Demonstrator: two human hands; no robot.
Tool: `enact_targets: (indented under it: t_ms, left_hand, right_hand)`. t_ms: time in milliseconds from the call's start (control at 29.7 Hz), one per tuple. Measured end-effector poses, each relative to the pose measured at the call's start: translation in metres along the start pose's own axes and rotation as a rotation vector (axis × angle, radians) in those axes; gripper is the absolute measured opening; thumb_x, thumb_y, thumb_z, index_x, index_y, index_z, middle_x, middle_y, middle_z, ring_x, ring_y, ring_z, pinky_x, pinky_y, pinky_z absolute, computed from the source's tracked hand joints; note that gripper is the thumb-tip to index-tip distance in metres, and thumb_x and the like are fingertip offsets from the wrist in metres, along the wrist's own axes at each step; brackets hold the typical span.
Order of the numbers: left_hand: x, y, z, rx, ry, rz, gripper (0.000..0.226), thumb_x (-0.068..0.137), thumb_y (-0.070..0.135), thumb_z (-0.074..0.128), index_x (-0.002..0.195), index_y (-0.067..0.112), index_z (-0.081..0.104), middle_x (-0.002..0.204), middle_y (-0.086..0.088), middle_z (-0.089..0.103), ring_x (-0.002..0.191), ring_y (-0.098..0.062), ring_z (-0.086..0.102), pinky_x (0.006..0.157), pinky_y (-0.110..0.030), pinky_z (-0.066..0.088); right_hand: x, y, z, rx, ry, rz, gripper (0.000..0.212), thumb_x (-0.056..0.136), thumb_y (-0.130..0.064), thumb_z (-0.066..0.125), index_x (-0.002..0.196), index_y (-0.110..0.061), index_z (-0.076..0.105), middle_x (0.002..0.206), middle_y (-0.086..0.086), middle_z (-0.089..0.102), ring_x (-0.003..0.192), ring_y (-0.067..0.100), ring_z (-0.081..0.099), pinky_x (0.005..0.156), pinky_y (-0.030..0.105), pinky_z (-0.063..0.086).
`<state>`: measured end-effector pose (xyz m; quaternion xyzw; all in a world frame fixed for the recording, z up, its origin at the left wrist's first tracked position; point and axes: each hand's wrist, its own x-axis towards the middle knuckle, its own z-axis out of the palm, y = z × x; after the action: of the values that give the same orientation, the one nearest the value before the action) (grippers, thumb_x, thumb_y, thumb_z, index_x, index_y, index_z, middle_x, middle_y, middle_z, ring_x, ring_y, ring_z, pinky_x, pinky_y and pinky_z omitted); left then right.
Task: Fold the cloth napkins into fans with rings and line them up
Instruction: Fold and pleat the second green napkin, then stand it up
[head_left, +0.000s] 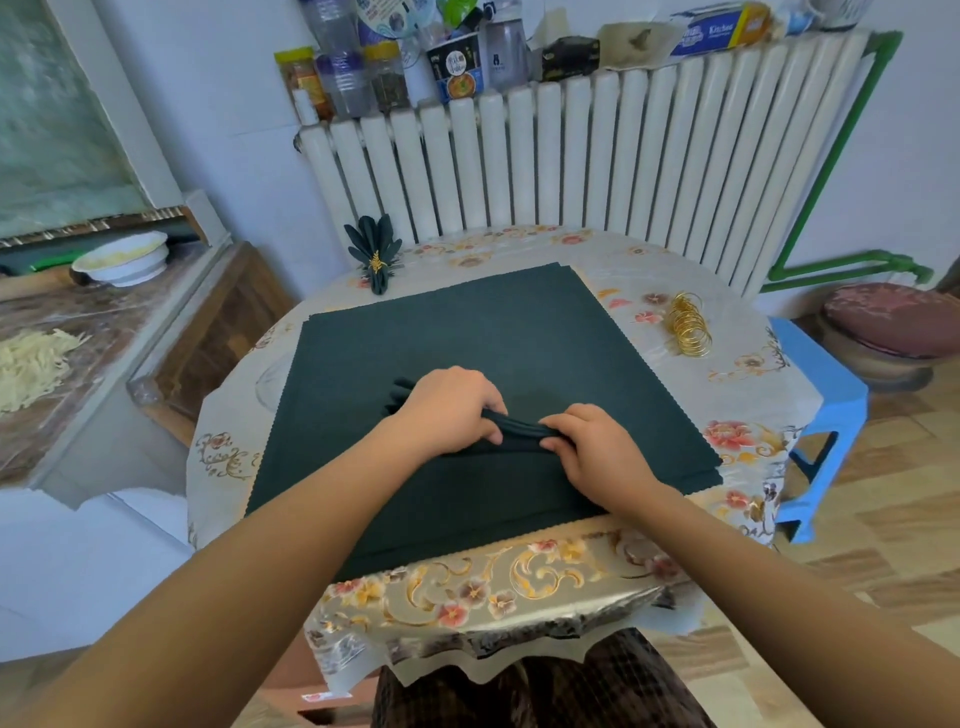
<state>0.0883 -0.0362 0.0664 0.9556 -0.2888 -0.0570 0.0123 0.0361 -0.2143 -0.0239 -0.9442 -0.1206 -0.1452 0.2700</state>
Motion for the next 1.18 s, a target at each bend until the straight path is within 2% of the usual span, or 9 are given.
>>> enact_targets:
  t_ms: [135, 269, 438, 573, 640, 741, 876, 1044, 1179]
  left_hand:
    - [0.035, 0.018, -0.006, 0.027, 0.028, 0.034, 0.025, 0.083, 0.035, 0.069, 0.108, 0.029, 0.072, 0.107, 0.008, 0.069, 0.102, -0.018, 0.059, 0.086, -0.028, 0.039]
    - [0.068, 0.030, -0.008, 0.038, 0.057, 0.060, 0.023, 0.086, 0.035, 0.068, 0.107, 0.028, 0.071, 0.109, 0.008, 0.068, 0.103, -0.018, 0.059, 0.091, -0.030, 0.037]
    - [0.111, 0.035, -0.011, 0.044, 0.112, 0.019, 0.025, 0.089, 0.034, 0.065, 0.112, 0.027, 0.069, 0.116, 0.006, 0.064, 0.108, -0.020, 0.056, 0.098, -0.033, 0.031]
    - [0.134, 0.034, -0.013, 0.078, 0.155, -0.009, 0.019, 0.091, 0.034, 0.063, 0.109, 0.031, 0.070, 0.107, 0.008, 0.065, 0.100, -0.019, 0.056, 0.087, -0.031, 0.029]
    - [0.148, 0.035, -0.011, 0.115, 0.160, -0.016, 0.016, 0.092, 0.033, 0.061, 0.104, 0.032, 0.071, 0.101, 0.008, 0.066, 0.094, -0.018, 0.057, 0.080, -0.030, 0.026]
    - [0.165, 0.037, -0.007, 0.138, 0.142, -0.038, 0.016, 0.093, 0.034, 0.059, 0.103, 0.031, 0.071, 0.102, 0.007, 0.067, 0.095, -0.019, 0.058, 0.079, -0.029, 0.026]
    - [0.176, 0.036, 0.001, 0.119, 0.147, -0.046, 0.015, 0.093, 0.033, 0.059, 0.102, 0.031, 0.071, 0.100, 0.008, 0.067, 0.096, -0.018, 0.057, 0.081, -0.029, 0.025]
    - [0.179, 0.032, 0.004, 0.104, 0.187, -0.049, 0.016, 0.093, 0.033, 0.059, 0.101, 0.029, 0.072, 0.102, 0.004, 0.068, 0.097, -0.020, 0.059, 0.082, -0.029, 0.025]
    - [0.177, 0.029, 0.005, 0.098, 0.200, -0.059, 0.018, 0.093, 0.033, 0.059, 0.102, 0.025, 0.072, 0.102, 0.001, 0.068, 0.098, -0.022, 0.059, 0.085, -0.030, 0.026]
  right_hand:
    - [0.007, 0.021, -0.018, -0.041, 0.009, 0.081, 0.028, 0.094, -0.025, 0.055, 0.119, -0.017, 0.064, 0.099, 0.002, 0.063, 0.096, 0.022, 0.053, 0.079, 0.027, 0.037]
    - [0.013, 0.049, -0.034, -0.104, 0.058, 0.122, 0.039, 0.094, -0.039, 0.052, 0.129, -0.022, 0.056, 0.114, 0.001, 0.064, 0.103, 0.022, 0.055, 0.092, 0.034, 0.040]
    - [0.025, 0.091, -0.052, -0.044, 0.221, 0.389, 0.042, 0.095, -0.038, 0.049, 0.130, -0.017, 0.052, 0.121, 0.006, 0.058, 0.113, 0.024, 0.049, 0.097, 0.036, 0.037]
    - [0.037, 0.120, -0.059, -0.012, 0.365, 0.596, 0.042, 0.091, -0.035, 0.057, 0.125, -0.011, 0.053, 0.121, 0.011, 0.054, 0.109, 0.027, 0.052, 0.093, 0.040, 0.045]
    - [0.045, 0.136, -0.064, -0.003, 0.392, 0.682, 0.046, 0.088, -0.036, 0.061, 0.124, -0.009, 0.051, 0.122, 0.012, 0.051, 0.109, 0.028, 0.052, 0.094, 0.041, 0.044]
    - [0.058, 0.154, -0.068, 0.014, 0.384, 0.776, 0.057, 0.083, -0.038, 0.068, 0.125, -0.007, 0.048, 0.126, 0.013, 0.047, 0.112, 0.029, 0.050, 0.095, 0.038, 0.041]
    - [0.070, 0.162, -0.060, -0.039, 0.345, 0.817, 0.065, 0.077, -0.043, 0.072, 0.123, -0.005, 0.047, 0.124, 0.012, 0.045, 0.112, 0.029, 0.048, 0.092, 0.037, 0.041]
    - [0.075, 0.167, -0.051, -0.134, 0.352, 0.821, 0.051, 0.082, -0.036, 0.068, 0.118, -0.004, 0.050, 0.119, 0.015, 0.049, 0.110, 0.030, 0.047, 0.090, 0.038, 0.041]
    - [0.071, 0.169, -0.050, -0.125, 0.344, 0.812, 0.051, 0.087, -0.032, 0.061, 0.126, -0.003, 0.048, 0.124, 0.017, 0.047, 0.115, 0.032, 0.045, 0.094, 0.038, 0.038]
